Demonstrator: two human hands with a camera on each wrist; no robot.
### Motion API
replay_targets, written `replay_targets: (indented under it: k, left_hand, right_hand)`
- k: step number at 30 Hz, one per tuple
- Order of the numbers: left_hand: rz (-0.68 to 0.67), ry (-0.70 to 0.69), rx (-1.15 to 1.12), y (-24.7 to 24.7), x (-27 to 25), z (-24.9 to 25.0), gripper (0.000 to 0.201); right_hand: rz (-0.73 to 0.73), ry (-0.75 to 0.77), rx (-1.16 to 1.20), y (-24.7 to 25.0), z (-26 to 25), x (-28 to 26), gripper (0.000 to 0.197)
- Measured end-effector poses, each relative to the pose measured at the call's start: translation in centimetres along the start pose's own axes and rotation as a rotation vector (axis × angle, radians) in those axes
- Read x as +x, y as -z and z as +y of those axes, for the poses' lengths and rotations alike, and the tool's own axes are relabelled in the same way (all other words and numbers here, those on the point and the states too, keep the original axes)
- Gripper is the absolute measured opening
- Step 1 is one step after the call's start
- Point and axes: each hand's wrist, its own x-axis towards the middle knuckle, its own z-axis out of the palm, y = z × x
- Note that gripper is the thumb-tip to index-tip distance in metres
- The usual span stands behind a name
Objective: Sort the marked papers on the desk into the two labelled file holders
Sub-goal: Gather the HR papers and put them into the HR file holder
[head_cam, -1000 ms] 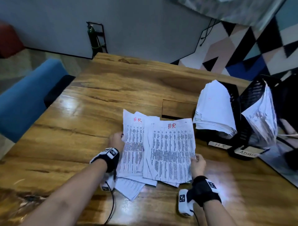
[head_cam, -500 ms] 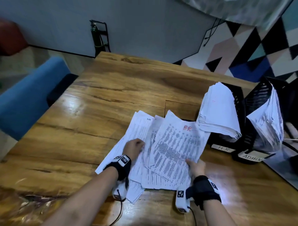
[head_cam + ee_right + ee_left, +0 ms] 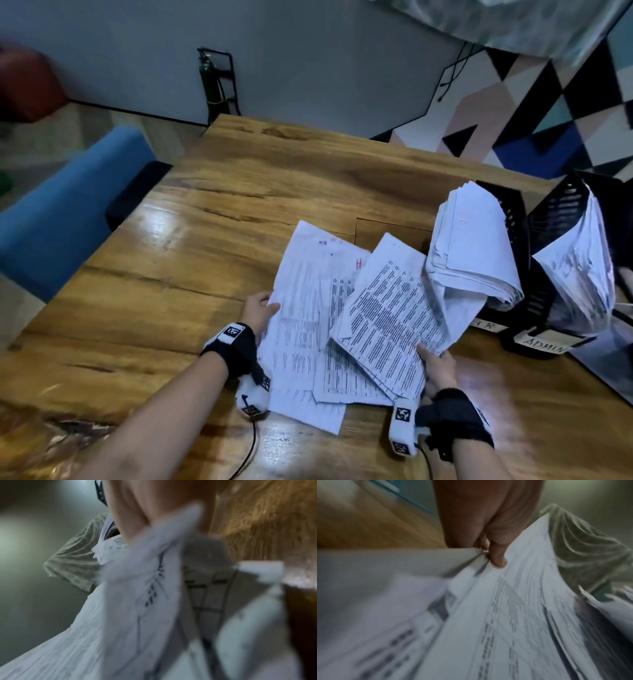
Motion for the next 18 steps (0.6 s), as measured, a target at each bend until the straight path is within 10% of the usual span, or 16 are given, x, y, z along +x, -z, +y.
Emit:
replay_targets:
  k: [9,14,18]
  left_hand:
    - [0.239,0.063,-0.333,2.9,-0.9,-0.1,0.016]
    - [0.486,0.055,0.415,1.6,-1.5,-0.8,0.051]
    - [0.121,-0.010,0.448,-1.1,-2.7,-1.4,0.063]
  right_hand:
    - [-0.177,-0.044,0.102,-1.3,-0.4,-1.0,0.042]
    - [-0.267,-0.036,-0.305,-3.3,-0.7,-2.4,0.036]
    - [-0.366,0.101,-0.542,-5.4,-1.6,-4.1,0.014]
